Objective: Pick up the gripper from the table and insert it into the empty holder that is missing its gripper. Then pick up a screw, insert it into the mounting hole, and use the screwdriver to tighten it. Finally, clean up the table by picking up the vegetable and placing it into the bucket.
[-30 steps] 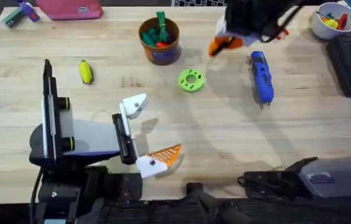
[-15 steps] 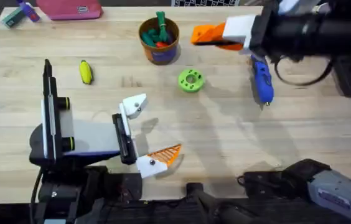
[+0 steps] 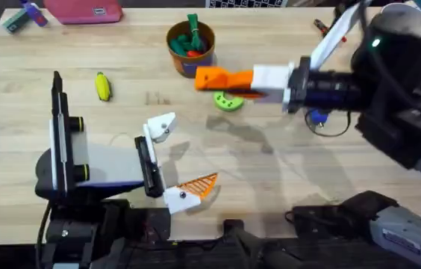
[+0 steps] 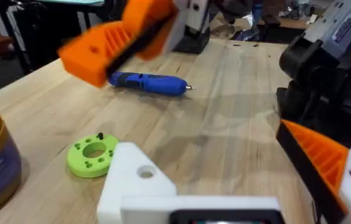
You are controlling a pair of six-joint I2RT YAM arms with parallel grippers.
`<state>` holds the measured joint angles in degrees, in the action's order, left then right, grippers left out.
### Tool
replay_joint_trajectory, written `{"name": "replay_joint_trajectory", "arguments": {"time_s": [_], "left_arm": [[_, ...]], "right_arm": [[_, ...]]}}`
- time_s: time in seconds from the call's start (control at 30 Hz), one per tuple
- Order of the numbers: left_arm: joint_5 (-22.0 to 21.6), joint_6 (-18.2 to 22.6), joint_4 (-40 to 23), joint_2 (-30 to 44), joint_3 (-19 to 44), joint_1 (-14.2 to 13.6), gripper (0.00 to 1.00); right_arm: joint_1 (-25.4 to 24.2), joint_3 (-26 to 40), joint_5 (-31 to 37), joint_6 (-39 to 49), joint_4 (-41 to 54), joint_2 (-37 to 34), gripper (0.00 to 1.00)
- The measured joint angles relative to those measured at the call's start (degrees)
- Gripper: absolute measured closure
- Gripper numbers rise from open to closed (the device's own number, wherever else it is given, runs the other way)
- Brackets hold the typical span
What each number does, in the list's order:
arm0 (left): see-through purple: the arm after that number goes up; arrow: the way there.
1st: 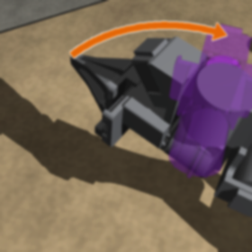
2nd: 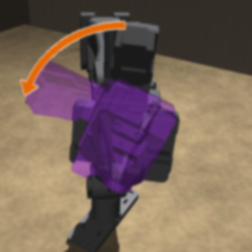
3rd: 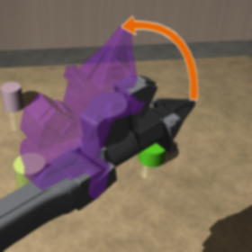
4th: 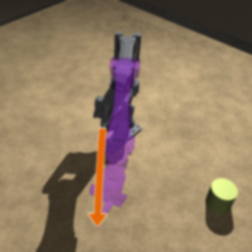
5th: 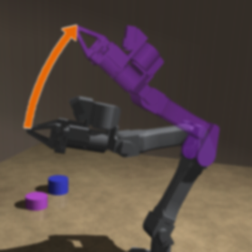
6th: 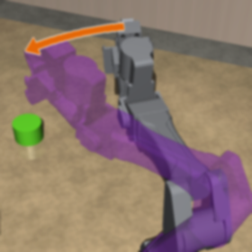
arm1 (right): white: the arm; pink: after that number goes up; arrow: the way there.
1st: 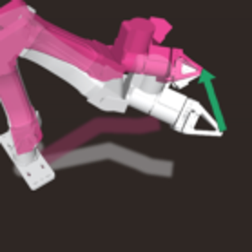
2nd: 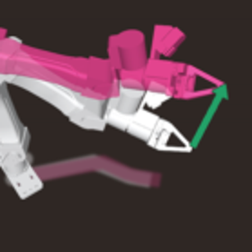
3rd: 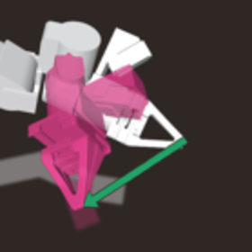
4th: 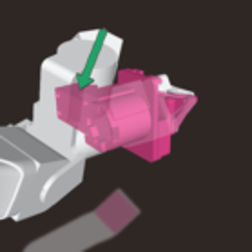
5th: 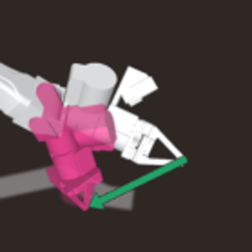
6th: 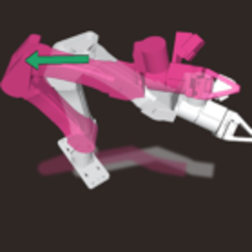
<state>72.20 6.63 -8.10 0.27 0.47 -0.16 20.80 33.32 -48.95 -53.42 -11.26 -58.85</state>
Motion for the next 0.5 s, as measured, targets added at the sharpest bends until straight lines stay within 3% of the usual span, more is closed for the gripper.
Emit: {"name": "replay_joint_trajectory", "arguments": {"time_s": [0.27, 0.5], "left_arm": [[0.0, 0.0, 0.0, 0.0, 0.0, 0.0, 0.016], [0.0, 0.0, 0.0, 0.0, 0.0, 0.0, 0.015]], "right_arm": [[0.0, -7.9, -9.8, -1.0, -8.9, -1.2, 0.992], [0.0, -9.4, -18.8, 1.5, -15.2, -6.9, 0.992]]}}
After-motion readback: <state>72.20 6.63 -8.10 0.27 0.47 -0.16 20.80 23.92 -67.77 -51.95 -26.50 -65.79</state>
